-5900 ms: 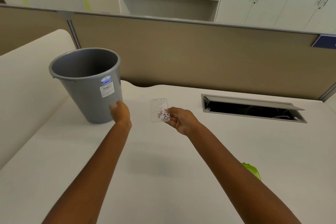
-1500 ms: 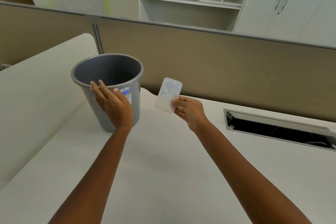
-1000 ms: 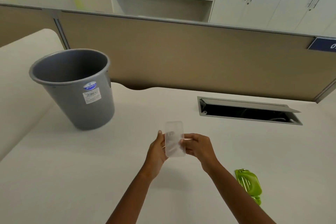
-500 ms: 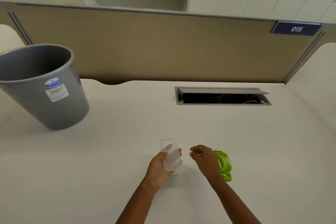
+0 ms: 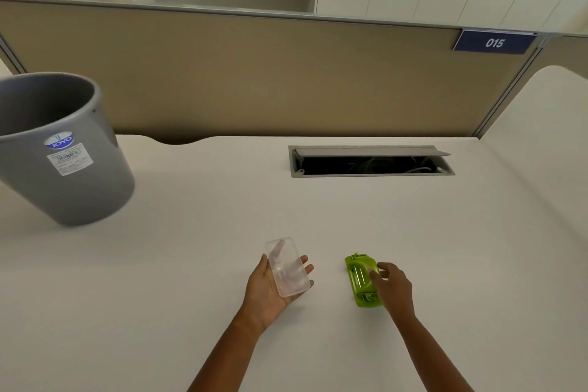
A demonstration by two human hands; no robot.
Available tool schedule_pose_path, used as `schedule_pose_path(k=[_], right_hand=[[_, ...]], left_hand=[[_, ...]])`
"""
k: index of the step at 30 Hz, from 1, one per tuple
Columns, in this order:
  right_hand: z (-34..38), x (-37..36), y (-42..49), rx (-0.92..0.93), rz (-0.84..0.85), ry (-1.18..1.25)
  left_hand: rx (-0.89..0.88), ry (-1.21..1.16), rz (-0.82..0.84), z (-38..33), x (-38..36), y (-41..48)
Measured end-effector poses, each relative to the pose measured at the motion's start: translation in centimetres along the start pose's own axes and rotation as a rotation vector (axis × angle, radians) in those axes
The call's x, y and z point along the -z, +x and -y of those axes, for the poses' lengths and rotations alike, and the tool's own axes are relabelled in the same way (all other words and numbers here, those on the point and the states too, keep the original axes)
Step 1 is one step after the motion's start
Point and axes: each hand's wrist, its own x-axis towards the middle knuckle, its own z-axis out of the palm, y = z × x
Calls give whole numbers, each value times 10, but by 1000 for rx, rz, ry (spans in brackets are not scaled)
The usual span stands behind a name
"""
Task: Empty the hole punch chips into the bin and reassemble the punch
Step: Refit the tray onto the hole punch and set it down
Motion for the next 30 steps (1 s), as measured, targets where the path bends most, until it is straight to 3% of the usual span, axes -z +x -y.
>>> schedule_pose_path(k=[7, 15, 20, 30], right_hand=[[-1, 5, 7, -165, 108, 220], [47, 15, -30, -66, 334, 571], [69, 4, -55, 4, 473, 551], [74, -7, -70, 28, 469, 571]], left_hand=[[20, 22, -11, 3, -3, -2], [78, 92, -42, 13, -6, 2], [52, 100, 65, 16, -18, 2], [70, 180, 16, 19, -15, 1]])
